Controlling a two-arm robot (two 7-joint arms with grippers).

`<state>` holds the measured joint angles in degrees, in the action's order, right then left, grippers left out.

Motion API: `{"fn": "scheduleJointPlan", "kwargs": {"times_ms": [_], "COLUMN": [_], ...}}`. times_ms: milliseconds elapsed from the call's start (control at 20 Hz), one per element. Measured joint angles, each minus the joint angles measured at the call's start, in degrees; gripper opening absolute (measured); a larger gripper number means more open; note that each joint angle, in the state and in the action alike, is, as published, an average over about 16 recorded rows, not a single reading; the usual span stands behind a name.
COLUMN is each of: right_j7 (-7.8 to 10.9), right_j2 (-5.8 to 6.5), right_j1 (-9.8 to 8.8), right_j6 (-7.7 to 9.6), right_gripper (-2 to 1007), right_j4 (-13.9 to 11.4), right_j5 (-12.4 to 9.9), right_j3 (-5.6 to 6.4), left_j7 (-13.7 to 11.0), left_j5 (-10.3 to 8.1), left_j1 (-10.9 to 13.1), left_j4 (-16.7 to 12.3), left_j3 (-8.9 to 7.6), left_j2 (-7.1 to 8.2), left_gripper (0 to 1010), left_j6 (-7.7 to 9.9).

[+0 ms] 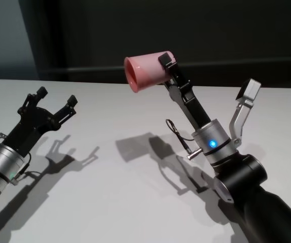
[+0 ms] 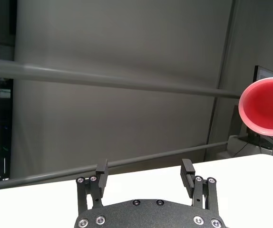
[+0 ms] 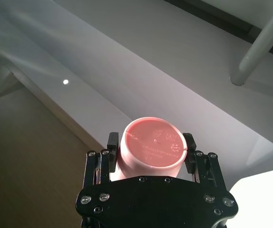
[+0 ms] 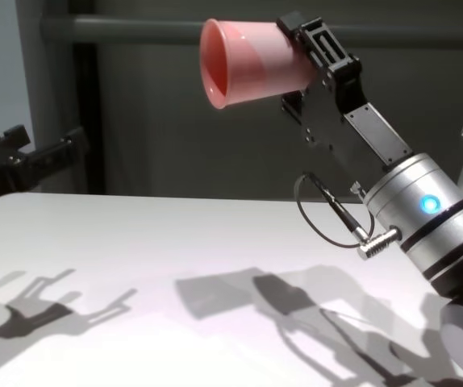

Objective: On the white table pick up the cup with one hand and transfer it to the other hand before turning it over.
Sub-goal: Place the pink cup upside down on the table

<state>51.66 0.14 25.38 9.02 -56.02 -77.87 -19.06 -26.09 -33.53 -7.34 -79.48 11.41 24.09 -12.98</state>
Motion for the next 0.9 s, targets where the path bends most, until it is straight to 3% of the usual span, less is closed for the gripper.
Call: {"fn": "scheduleJointPlan", "kwargs": {"times_ms": [550,900], "right_j7": [0.0,0.0], "right_j2": [0.0,0.0], "right_j1": [0.0,0.0], "right_j6": [0.0,0.0], "right_gripper": [785,785], "right_j4": [0.0,0.0], "right_j5": [0.0,0.0], "right_j3": [0.0,0.0], "left_j7": [2.06,1.37], "left_j5": [2.28,3.48], "left_j1": [-1.84,-3.51], "left_j4": [5.03,7.74], "left_j3": [0.11,0.62], "left_j2": [-4.34,-6.01], "left_gripper": [1003,1003], "left_j6": [0.51,1.23]}}
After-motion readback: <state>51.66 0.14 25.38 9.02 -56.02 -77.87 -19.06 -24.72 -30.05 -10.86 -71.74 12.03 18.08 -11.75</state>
